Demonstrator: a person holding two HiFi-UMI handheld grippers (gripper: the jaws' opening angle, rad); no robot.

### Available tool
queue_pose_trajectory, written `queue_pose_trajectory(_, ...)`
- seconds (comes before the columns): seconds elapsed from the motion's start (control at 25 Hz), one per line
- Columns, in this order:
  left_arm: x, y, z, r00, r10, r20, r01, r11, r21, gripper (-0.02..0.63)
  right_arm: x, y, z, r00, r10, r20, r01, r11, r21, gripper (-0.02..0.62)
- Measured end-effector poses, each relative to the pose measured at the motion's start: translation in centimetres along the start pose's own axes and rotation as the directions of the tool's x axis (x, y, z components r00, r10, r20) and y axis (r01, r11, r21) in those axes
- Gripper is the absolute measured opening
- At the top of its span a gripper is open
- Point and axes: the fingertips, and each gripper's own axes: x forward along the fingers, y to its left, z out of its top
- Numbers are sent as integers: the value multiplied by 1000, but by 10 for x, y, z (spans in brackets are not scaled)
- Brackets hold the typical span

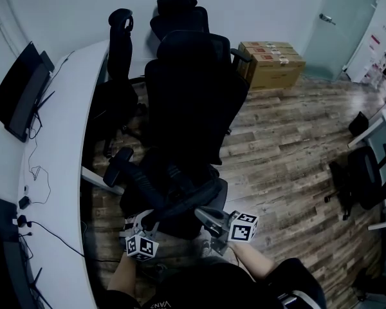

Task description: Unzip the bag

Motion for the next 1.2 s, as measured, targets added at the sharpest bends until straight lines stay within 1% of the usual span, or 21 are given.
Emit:
queue_pose_trajectory(0.36,2,-2,4,999,0,-32,-1,1000,-15,120,-34,-22,40,994,-62,87,63,998,-4,44)
queue_pose_trajectory(0.56,5,-4,3,999,10,-37,-12,999,-30,120,-46,-35,53,990,-91,109,91,996,2,44)
queue_pose_trajectory(0.76,7,-3,3,998,19,-52,-20,999,-35,120,-53,-52,65,981,-118,152,112,993,47,44)
queue_pose_trajectory(1.04,9,-6,2,998,19,-58,-21,999,-38,120,-64,-81,78,967,-179,180,171,983,61,44)
queue_pose_trajectory(1.2,9,-10,3,998,12,-67,-16,999,-47,120,-73,-102,74,950,-248,188,228,966,120,44)
